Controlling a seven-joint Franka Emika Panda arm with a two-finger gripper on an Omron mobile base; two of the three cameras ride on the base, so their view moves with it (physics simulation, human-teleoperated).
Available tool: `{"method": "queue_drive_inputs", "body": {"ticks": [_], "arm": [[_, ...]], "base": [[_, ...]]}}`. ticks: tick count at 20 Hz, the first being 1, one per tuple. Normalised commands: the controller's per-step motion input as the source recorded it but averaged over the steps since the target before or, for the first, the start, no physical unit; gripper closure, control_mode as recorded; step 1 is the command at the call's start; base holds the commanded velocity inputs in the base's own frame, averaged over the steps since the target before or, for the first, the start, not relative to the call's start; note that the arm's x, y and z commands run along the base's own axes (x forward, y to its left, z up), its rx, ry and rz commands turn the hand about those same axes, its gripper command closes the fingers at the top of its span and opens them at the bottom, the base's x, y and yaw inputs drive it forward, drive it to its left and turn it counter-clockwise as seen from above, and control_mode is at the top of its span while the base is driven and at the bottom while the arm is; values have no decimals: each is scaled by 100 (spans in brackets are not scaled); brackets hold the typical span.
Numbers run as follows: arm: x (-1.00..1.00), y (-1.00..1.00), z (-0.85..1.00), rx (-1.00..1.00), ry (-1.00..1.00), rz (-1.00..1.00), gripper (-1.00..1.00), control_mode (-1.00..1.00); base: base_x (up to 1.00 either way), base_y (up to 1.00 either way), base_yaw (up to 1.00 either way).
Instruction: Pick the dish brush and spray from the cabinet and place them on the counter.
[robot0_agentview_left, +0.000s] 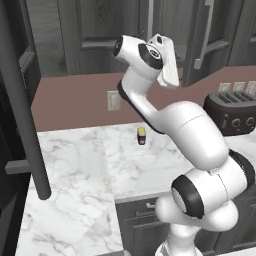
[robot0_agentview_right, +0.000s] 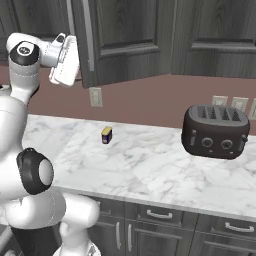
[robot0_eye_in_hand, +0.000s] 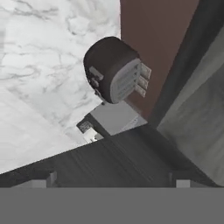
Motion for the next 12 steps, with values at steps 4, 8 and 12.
{"method": "queue_drive_inputs", "body": {"ticks": [4, 8, 12], "arm": [[0, -36, 0, -17, 29, -19, -100, -100], [-9, -27, 0, -16, 25, -20, -100, -100], [-31, -26, -3, -11, 10, -22, -100, -100]], "base": [[0, 0, 0], [0, 0, 0], [0, 0, 0]]}}
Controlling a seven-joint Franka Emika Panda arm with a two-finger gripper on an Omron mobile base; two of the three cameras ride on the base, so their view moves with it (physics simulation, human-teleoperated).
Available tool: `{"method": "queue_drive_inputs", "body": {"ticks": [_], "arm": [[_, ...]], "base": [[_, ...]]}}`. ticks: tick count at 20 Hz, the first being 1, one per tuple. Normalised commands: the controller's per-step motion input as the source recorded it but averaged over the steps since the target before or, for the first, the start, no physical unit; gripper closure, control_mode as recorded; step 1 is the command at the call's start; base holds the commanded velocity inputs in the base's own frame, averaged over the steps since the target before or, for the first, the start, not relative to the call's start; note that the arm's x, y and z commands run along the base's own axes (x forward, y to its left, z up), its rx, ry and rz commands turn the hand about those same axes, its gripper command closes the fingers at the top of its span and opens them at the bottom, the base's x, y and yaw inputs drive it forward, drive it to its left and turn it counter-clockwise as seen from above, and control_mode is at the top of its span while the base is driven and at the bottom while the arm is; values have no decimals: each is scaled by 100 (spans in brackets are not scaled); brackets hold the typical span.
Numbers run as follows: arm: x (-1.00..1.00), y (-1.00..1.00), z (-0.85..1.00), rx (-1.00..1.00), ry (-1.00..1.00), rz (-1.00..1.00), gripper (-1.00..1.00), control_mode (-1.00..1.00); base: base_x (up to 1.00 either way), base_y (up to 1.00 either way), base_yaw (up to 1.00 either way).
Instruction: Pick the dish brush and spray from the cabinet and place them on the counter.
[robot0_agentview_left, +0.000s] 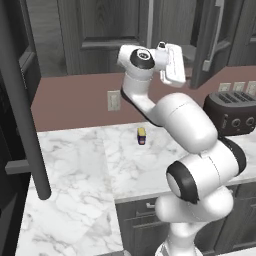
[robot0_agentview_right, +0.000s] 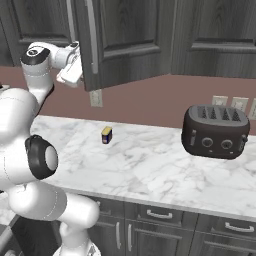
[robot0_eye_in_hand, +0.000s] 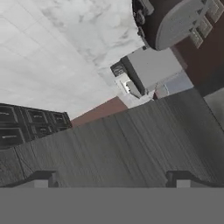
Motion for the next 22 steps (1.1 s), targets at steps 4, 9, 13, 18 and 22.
{"method": "queue_drive_inputs", "body": {"ticks": [4, 9, 13, 18, 22], "arm": [[-35, -28, 0, -3, 4, -25, -100, -100], [-30, -59, -9, -1, 3, -20, -100, -100], [-37, -96, -12, 2, 0, -9, -100, -100], [-49, -100, -10, 6, -2, -1, -100, -100], [-53, -100, -12, 7, -4, 0, -100, -100]], "base": [[0, 0, 0], [0, 0, 0], [0, 0, 0], [0, 0, 0], [0, 0, 0]]}}
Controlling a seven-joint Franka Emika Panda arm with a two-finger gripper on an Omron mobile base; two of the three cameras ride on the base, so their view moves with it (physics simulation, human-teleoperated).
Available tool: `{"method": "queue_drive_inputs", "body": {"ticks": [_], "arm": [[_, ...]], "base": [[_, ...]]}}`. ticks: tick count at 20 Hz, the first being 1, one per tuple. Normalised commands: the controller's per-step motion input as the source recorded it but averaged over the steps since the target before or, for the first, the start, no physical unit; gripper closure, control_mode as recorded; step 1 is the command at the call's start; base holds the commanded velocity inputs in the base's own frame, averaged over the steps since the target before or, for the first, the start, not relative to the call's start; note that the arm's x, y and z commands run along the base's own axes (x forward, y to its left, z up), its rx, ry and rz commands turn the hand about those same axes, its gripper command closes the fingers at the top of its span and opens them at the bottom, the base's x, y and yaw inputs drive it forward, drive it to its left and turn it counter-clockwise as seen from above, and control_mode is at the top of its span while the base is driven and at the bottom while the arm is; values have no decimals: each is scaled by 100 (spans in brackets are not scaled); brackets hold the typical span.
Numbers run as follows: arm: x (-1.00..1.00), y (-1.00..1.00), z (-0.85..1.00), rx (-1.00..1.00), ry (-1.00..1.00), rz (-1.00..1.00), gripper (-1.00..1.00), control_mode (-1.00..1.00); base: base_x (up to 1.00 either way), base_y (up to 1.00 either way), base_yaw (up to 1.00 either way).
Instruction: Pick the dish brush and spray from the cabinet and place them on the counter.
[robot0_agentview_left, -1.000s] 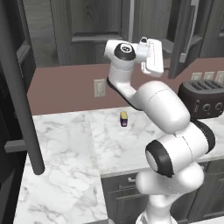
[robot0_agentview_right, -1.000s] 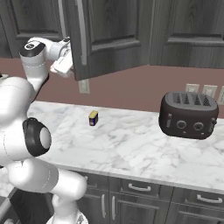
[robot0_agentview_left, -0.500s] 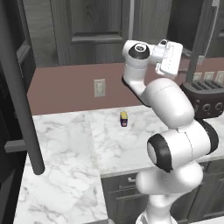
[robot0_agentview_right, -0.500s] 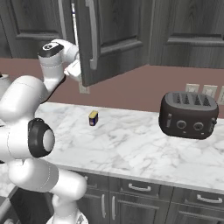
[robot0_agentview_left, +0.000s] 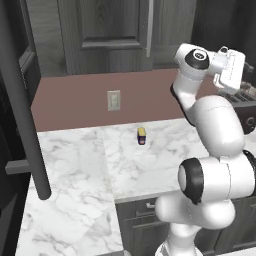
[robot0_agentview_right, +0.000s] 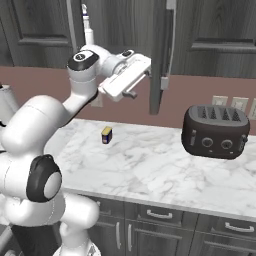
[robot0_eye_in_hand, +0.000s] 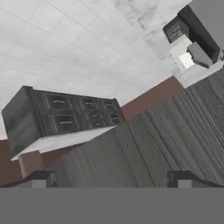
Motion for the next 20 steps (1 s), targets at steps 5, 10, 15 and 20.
{"method": "queue_drive_inputs", "body": {"ticks": [5, 10, 15, 20], "arm": [[-12, -75, -14, 6, -1, 6, -100, -100], [1, 15, 0, 0, -1, -1, -100, -100], [-4, 22, 0, 0, -5, -3, -100, -100], [-1, 73, 1, 7, -24, 1, -100, -100]], "base": [[0, 0, 0], [0, 0, 0], [0, 0, 0], [0, 0, 0]]}}
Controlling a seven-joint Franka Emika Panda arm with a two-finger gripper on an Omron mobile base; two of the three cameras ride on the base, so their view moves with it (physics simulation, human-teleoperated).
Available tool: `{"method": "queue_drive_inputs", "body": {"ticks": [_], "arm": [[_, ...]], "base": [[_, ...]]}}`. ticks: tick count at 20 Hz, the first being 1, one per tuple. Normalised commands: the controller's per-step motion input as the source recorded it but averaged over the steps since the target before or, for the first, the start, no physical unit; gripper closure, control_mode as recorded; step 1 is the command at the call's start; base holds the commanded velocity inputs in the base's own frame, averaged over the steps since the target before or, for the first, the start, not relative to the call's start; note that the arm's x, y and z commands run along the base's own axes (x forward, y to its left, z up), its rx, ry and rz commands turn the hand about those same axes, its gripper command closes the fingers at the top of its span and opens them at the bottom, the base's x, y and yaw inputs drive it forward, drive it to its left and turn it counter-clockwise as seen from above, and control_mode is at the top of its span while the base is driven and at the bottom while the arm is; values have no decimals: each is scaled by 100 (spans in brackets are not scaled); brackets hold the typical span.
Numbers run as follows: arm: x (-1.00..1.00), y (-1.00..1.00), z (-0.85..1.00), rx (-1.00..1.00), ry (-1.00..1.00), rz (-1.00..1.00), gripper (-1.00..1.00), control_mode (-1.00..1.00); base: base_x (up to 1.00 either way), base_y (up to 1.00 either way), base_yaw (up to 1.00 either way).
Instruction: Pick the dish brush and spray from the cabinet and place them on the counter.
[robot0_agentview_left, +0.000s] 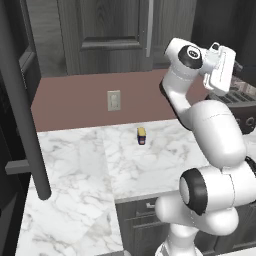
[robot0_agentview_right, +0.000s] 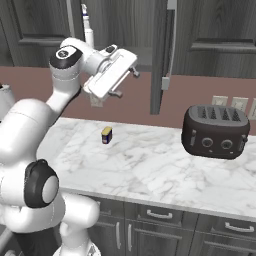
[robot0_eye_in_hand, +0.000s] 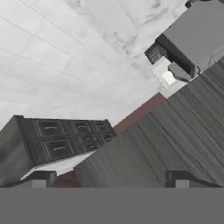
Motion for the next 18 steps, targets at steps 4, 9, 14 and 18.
{"method": "queue_drive_inputs", "body": {"ticks": [4, 9, 14, 18], "arm": [[-9, 50, 0, 29, -49, -3, -100, -100], [-21, 42, 0, 38, -49, -4, -100, -100], [-16, 36, 0, 32, -50, -1, -100, -100], [0, 26, 0, 23, -50, -8, -100, -100]], "base": [[0, 0, 0], [0, 0, 0], [0, 0, 0], [0, 0, 0]]}}
